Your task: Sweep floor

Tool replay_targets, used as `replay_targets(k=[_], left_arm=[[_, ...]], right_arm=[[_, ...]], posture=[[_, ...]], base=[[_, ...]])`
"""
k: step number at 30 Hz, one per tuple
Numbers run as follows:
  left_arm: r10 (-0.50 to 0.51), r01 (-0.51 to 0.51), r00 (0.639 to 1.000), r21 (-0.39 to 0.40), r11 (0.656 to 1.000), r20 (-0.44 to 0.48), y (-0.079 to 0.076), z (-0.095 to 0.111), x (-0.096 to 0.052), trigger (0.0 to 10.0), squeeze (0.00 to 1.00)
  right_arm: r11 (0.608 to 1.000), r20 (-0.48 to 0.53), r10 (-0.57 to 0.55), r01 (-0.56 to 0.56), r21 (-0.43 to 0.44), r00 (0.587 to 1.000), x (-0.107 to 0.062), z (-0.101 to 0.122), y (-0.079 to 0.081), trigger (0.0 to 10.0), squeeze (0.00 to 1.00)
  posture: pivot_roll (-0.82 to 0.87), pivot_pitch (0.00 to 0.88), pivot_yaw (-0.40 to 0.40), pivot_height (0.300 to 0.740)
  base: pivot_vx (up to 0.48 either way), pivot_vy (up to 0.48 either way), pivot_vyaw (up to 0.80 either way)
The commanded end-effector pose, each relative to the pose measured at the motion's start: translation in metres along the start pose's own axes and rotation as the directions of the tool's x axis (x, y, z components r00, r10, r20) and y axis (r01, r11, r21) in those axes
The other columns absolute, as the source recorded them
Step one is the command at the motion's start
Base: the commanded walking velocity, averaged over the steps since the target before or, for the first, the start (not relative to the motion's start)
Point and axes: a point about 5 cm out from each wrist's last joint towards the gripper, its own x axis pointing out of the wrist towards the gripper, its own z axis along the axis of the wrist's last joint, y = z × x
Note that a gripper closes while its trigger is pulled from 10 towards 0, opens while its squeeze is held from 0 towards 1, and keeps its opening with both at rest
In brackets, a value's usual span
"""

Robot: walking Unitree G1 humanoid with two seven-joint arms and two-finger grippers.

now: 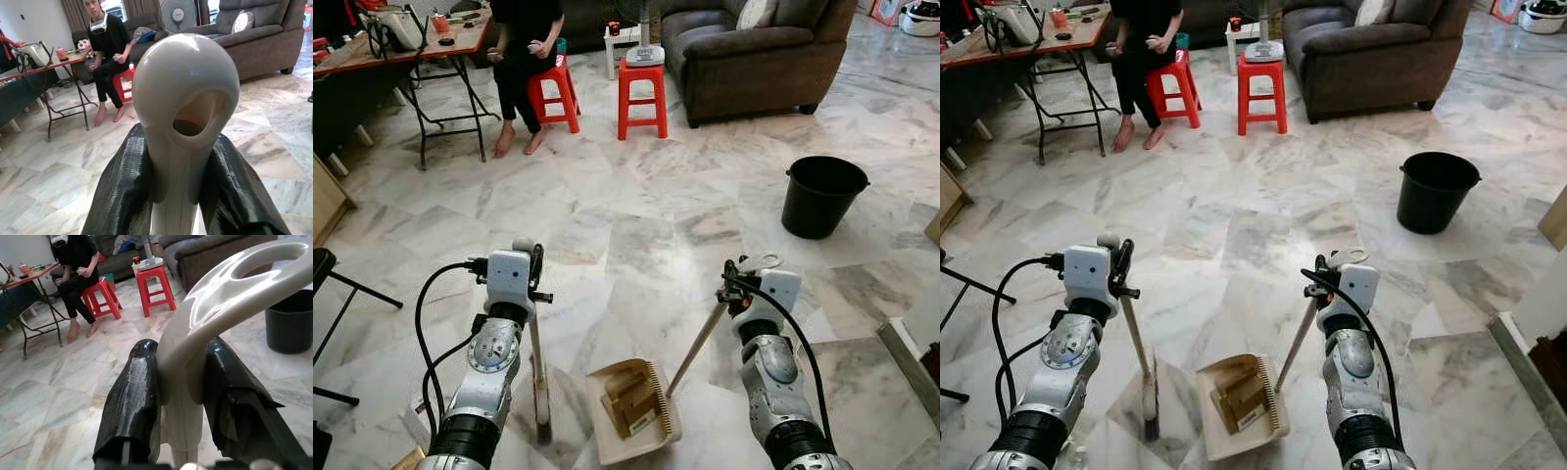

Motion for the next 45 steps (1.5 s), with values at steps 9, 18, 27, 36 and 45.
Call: replay_targets(k=[9,18,27,36,45], left_arm=[[0.001,-0.003,0.999,0.028,1.000,0.048,0.009,0.013,0.005,10.0,0.00],[-0.043,0.042,0.998,0.028,0.999,0.040,0.004,0.013,0.009,10.0,0.00],[-0.017,0.017,0.999,-0.003,1.000,0.035,-0.002,0.010,0.008,10.0,0.00],[0.055,-0.054,0.998,-0.051,0.997,0.028,-0.001,0.005,0.005,10.0,0.00],[0.089,-0.087,0.996,-0.087,0.992,0.024,-0.008,0.003,0.005,10.0,0.00]], right_arm=[[0.997,0.046,0.071,-0.070,-0.014,0.996,0.010,0.012,0.022,10.0,0.00],[0.998,0.060,0.065,-0.065,-0.013,0.996,0.013,0.014,0.030,10.0,0.00],[0.993,0.050,0.099,-0.095,-0.062,0.994,0.016,0.017,0.024,10.0,0.00],[0.983,0.044,0.145,-0.138,-0.124,0.989,0.023,0.026,0.020,10.0,0.00],[0.975,0.054,0.166,-0.156,-0.157,0.985,0.028,0.036,0.014,10.0,0.00]], posture=[[-0.07,0.000,0.125,0.740],[-0.10,0.000,0.162,0.740],[-0.12,0.000,0.105,0.740],[-0.14,0.000,0.036,0.740],[-0.16,0.000,-0.013,0.740]], base=[[0.000,0.000,0.00],[0.000,0.000,0.00],[0.000,0.000,0.00],[0.000,0.000,0.00],[0.000,0.000,0.00]])
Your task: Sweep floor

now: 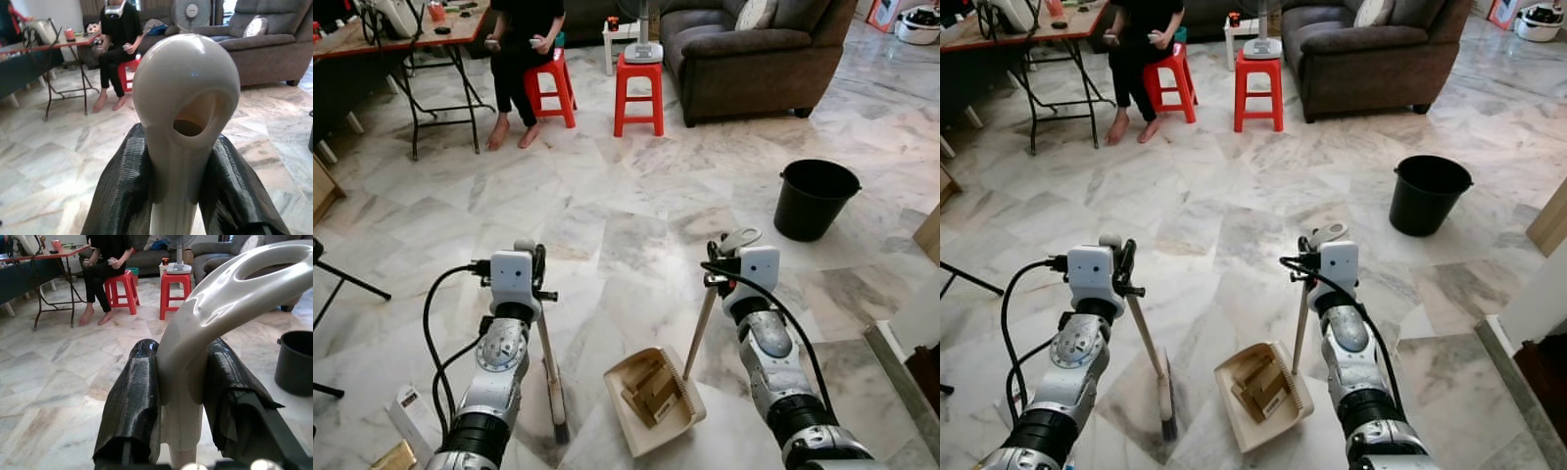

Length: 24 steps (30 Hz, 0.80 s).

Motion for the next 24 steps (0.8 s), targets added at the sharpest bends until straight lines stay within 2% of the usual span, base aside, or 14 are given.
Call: replay_targets(k=[1,8,16,24], left_arm=[[0.014,-0.014,0.999,-0.018,1.000,0.043,-0.002,0.007,0.003,10.0,0.00],[-0.006,0.006,1.000,-0.024,1.000,0.029,-0.006,0.003,-0.001,10.0,0.00],[-0.007,0.007,0.999,-0.013,1.000,0.040,0.003,0.005,-0.002,10.0,0.00],[-0.011,0.012,0.999,-0.016,1.000,0.044,0.002,0.006,-0.002,10.0,0.00]], right_arm=[[1.000,0.045,0.020,-0.020,0.004,0.999,0.007,0.013,0.003,10.0,0.00],[1.000,0.045,0.006,-0.007,0.025,0.999,0.004,0.009,0.001,10.0,0.00],[0.999,0.028,-0.006,0.005,0.043,1.000,-0.004,0.000,0.003,10.0,0.00],[0.999,0.034,-0.022,0.020,0.044,0.999,-0.004,0.002,-0.003,10.0,0.00]], posture=[[-0.16,0.000,-0.018,0.740],[-0.16,0.000,-0.003,0.740],[-0.13,0.000,0.012,0.740],[-0.13,0.000,0.020,0.740]], base=[[0.000,0.000,0.00],[0.000,0.000,0.00],[0.000,0.000,0.00],[0.000,0.000,0.00]])
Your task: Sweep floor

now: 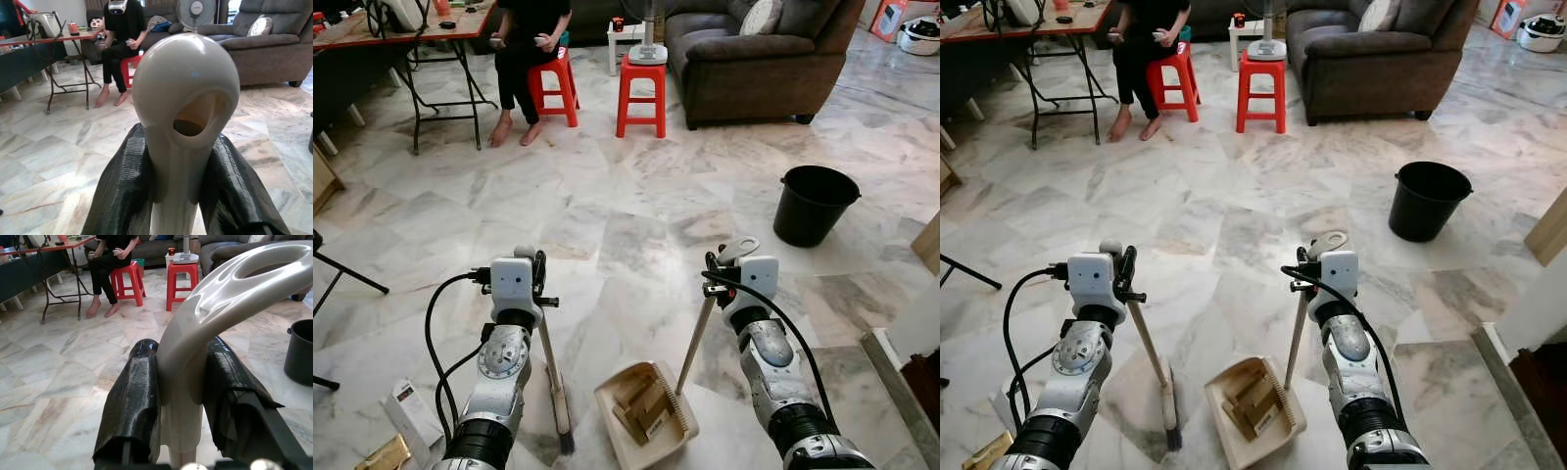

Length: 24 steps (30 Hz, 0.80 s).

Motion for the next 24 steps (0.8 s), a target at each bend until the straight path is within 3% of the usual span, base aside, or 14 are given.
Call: replay_targets(k=[1,24], left_arm=[[-0.004,0.005,0.998,-0.010,1.000,0.058,0.0012,0.0113,0.0029,10.0,0.00],[-0.009,0.010,0.998,-0.020,1.000,0.070,0.0040,0.0139,0.0005,10.0,0.00]], right_arm=[[1.000,0.075,-0.019,0.018,0.004,0.997,0.0061,0.0170,-0.0044,10.0,0.00],[0.999,0.074,-0.026,0.024,0.021,0.997,0.0043,0.0140,-0.0005,10.0,0.00]], posture=[[-0.13,0.000,0.019,0.740],[-0.10,0.000,0.017,0.740]], base=[[0.000,0.000,0.00],[0.011,0.000,0.00]])
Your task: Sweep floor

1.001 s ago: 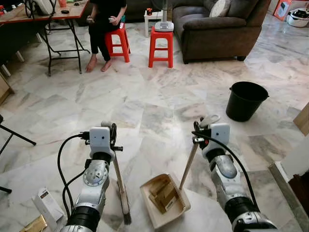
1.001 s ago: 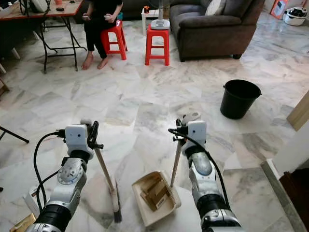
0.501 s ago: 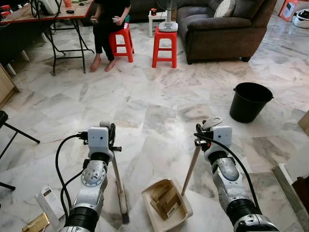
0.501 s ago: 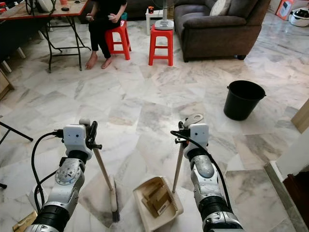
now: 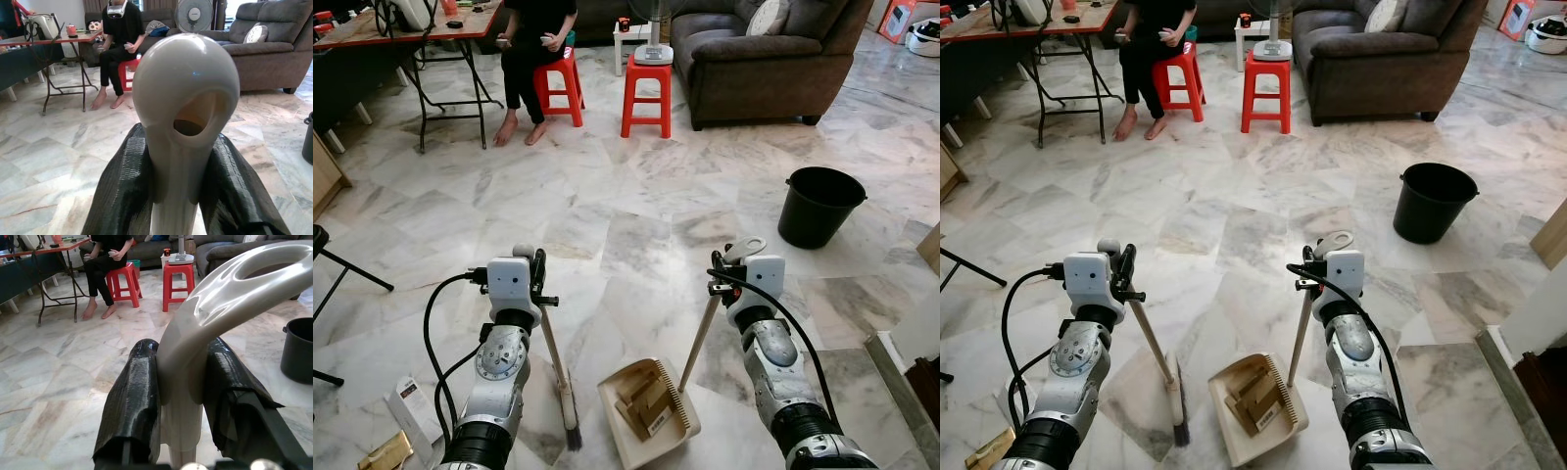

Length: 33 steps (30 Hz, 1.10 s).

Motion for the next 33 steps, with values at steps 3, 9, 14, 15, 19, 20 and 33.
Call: replay_targets(k=[3,9,14,15,19,20,33], left_arm=[[0.004,-0.004,0.999,0.006,1.000,0.050,0.0035,0.0112,0.0025,10.0,0.00],[-0.003,0.003,0.999,0.003,1.000,0.051,0.0015,0.0117,0.0021,10.0,0.00],[0.001,-0.001,0.999,0.005,1.000,0.054,0.0018,0.0122,0.0021,10.0,0.00],[0.001,-0.002,0.999,0.005,1.000,0.055,0.0016,0.0124,0.0021,10.0,0.00],[0.002,-0.003,0.998,0.004,1.000,0.055,0.0016,0.0127,0.0023,10.0,0.00],[0.003,-0.003,0.998,0.004,1.000,0.055,0.0016,0.0128,0.0023,10.0,0.00],[0.006,-0.006,0.999,-0.001,1.000,0.053,0.0018,0.0130,0.0019,10.0,0.00]], right_arm=[[1.000,0.069,-0.002,0.001,0.008,0.998,0.0044,0.0133,0.0024,10.0,0.00],[1.000,0.068,-0.007,0.006,0.012,0.998,0.0044,0.0132,0.0021,10.0,0.00],[1.000,0.067,-0.005,0.004,0.015,0.998,0.0044,0.0129,0.0028,10.0,0.00],[1.000,0.067,-0.005,0.004,0.015,0.998,0.0044,0.0128,0.0028,10.0,0.00],[1.000,0.068,-0.004,0.003,0.016,0.998,0.0046,0.0130,0.0032,10.0,0.00],[1.000,0.067,-0.004,0.003,0.015,0.998,0.0047,0.0131,0.0034,10.0,0.00],[1.000,0.066,-0.003,0.002,0.009,0.998,0.0053,0.0136,0.0038,10.0,0.00]], posture=[[-0.10,0.000,0.021,0.740],[-0.10,0.000,0.024,0.740],[-0.10,0.000,0.024,0.740],[-0.10,0.000,0.024,0.740],[-0.10,0.000,0.023,0.740],[-0.10,0.000,0.022,0.740],[-0.10,0.000,0.019,0.740]], base=[[0.260,0.000,0.00],[0.282,0.000,0.00],[0.306,0.000,0.00],[0.319,0.000,0.00],[0.322,0.000,0.00],[0.322,0.000,0.00],[0.323,0.000,0.00]])
